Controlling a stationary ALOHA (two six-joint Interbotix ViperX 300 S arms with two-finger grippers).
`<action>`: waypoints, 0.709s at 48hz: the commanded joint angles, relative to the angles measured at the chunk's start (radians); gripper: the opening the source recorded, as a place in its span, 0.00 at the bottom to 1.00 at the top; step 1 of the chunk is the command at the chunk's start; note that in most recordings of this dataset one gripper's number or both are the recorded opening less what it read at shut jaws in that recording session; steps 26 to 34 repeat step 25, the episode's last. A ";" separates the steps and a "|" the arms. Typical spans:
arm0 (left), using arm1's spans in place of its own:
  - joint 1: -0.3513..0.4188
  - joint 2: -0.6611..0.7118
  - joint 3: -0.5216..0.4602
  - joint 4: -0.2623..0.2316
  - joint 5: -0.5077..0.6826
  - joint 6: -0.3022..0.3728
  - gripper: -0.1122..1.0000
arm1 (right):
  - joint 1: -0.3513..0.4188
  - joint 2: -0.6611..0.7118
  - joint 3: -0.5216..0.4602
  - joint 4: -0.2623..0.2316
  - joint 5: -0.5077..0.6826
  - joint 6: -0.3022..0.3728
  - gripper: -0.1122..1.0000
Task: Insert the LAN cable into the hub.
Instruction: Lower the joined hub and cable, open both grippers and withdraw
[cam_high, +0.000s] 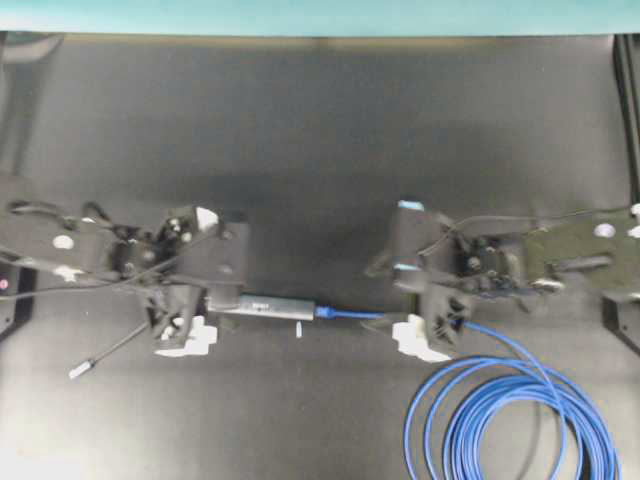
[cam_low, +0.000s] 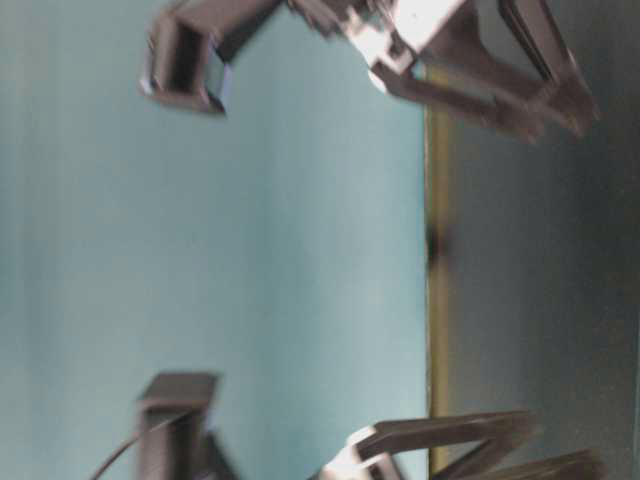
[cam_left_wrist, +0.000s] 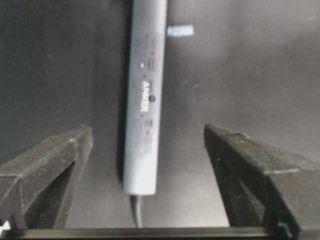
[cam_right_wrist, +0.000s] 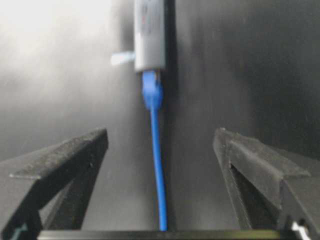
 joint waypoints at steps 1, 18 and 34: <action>0.002 -0.067 0.003 0.003 -0.005 -0.002 0.89 | 0.018 -0.041 0.008 0.003 -0.009 0.009 0.84; -0.003 -0.155 0.084 0.003 -0.081 -0.003 0.88 | 0.026 -0.114 0.061 0.003 -0.009 0.008 0.84; -0.003 -0.158 0.089 0.003 -0.089 -0.003 0.88 | 0.029 -0.124 0.072 0.003 -0.009 0.006 0.84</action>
